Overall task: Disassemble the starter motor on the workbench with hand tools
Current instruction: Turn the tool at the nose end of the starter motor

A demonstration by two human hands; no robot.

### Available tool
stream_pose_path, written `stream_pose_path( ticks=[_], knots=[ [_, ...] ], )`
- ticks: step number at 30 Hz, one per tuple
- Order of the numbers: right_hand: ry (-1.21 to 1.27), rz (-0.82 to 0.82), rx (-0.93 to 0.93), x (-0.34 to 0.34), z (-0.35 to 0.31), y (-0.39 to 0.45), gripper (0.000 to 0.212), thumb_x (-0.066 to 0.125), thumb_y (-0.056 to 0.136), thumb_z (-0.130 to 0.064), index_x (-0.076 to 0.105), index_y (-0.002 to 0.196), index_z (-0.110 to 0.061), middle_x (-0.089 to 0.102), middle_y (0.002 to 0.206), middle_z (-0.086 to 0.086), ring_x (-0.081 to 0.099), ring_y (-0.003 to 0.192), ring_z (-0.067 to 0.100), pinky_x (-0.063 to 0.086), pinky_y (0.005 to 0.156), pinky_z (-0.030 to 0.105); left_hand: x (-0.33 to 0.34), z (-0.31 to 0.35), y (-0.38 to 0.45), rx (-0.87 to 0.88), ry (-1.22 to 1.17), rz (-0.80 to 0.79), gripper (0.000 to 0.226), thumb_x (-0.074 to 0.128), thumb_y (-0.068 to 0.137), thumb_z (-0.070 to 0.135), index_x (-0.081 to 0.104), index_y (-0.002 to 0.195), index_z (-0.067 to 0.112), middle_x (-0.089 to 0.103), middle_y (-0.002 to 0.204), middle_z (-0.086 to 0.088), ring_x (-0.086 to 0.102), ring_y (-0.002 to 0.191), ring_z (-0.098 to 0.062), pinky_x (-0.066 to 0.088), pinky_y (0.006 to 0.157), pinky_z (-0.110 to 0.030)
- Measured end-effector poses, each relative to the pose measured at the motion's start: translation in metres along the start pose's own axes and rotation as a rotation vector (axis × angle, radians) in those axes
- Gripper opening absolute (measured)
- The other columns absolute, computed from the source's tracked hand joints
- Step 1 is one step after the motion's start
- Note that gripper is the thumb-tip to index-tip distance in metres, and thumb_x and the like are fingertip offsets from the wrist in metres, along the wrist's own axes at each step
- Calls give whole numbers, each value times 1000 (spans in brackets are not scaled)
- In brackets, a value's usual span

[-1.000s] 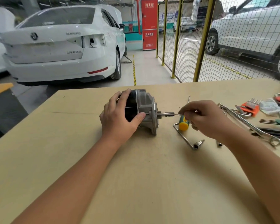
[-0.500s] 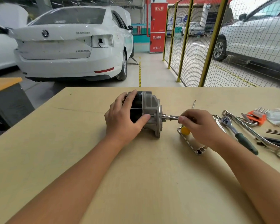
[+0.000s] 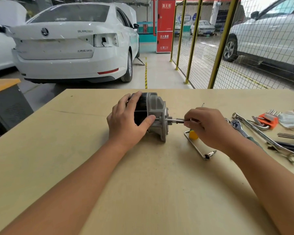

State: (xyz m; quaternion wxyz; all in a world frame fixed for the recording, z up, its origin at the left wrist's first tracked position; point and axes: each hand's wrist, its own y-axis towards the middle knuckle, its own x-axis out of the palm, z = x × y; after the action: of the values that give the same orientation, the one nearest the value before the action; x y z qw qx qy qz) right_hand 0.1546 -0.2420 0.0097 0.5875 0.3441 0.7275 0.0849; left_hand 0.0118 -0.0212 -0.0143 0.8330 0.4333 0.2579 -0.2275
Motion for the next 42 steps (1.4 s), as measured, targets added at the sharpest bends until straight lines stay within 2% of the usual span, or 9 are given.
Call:
stream_pose_path(
  ticks=[3, 6, 12, 16, 19, 23, 30, 36, 42],
  knots=[
    [14, -21, 11, 0, 0, 0, 7, 68, 93, -10, 73, 93, -14, 56, 74, -7, 52, 68, 7, 36, 61, 19, 1, -1, 0, 0, -3, 3, 84, 59, 79, 71, 39, 155, 40, 43, 156, 3, 46, 137, -26, 43, 106, -56],
    [3, -13, 32, 1, -1, 1, 8, 65, 95, -10, 73, 95, -13, 56, 76, -4, 50, 68, 14, 33, 62, 14, 1, -1, 1, 1, -1, 3, 85, 59, 78, 71, 40, 155, 39, 43, 156, 3, 46, 137, -26, 44, 106, -56],
    [30, 46, 24, 3, -7, -1, 8, 68, 93, -8, 74, 92, -12, 57, 75, -4, 53, 69, 17, 40, 64, 30, 1, -1, 0, -1, 0, -3, 89, 51, 75, 78, 39, 155, 40, 42, 157, 3, 45, 138, -26, 43, 106, -55],
    [-14, 106, 3, 2, -12, -1, 3, 74, 88, -10, 75, 90, -12, 60, 87, -2, 58, 74, 23, 51, 67, 39, 1, -1, 0, -2, -1, 2, 89, 51, 74, 78, 39, 154, 41, 43, 156, 3, 46, 137, -27, 43, 106, -56],
    [-46, 133, 21, 3, -17, 0, 8, 79, 84, -14, 72, 86, -15, 58, 91, -4, 58, 75, 24, 48, 68, 35, 1, -1, 0, -3, -6, 3, 90, 53, 73, 77, 39, 154, 41, 43, 156, 3, 46, 138, -26, 43, 106, -56],
    [28, 132, 18, 8, -21, 2, 11, 76, 86, -11, 65, 85, -12, 58, 77, -2, 53, 68, 22, 41, 63, 32, 1, 0, 0, -10, -11, 1, 91, 53, 72, 77, 40, 154, 41, 43, 156, 4, 46, 138, -25, 43, 106, -56],
    [4, 58, 5, 13, -23, 3, 17, 64, 98, -18, 73, 94, -4, 58, 87, 7, 57, 77, 29, 49, 72, 39, 1, 0, -1, -5, -12, -1, 89, 52, 75, 78, 39, 155, 41, 42, 157, 4, 44, 139, -25, 42, 107, -57],
    [-254, 206, 41, 12, -31, 3, 7, 79, 85, -29, 78, 86, -22, 69, 86, -9, 56, 90, 28, 39, 81, 44, 2, 0, 0, -12, -10, 3, 90, 55, 73, 78, 39, 154, 42, 42, 156, 5, 45, 138, -25, 42, 106, -55],
    [-256, 202, 113, 7, -18, 5, 7, 78, 85, -32, 74, 84, -25, 66, 82, -10, 57, 83, 25, 30, 77, 36, 0, 1, -1, -13, -7, -11, 90, 61, 74, 74, 39, 155, 41, 41, 158, 5, 43, 140, -25, 40, 109, -55]
  ],
)
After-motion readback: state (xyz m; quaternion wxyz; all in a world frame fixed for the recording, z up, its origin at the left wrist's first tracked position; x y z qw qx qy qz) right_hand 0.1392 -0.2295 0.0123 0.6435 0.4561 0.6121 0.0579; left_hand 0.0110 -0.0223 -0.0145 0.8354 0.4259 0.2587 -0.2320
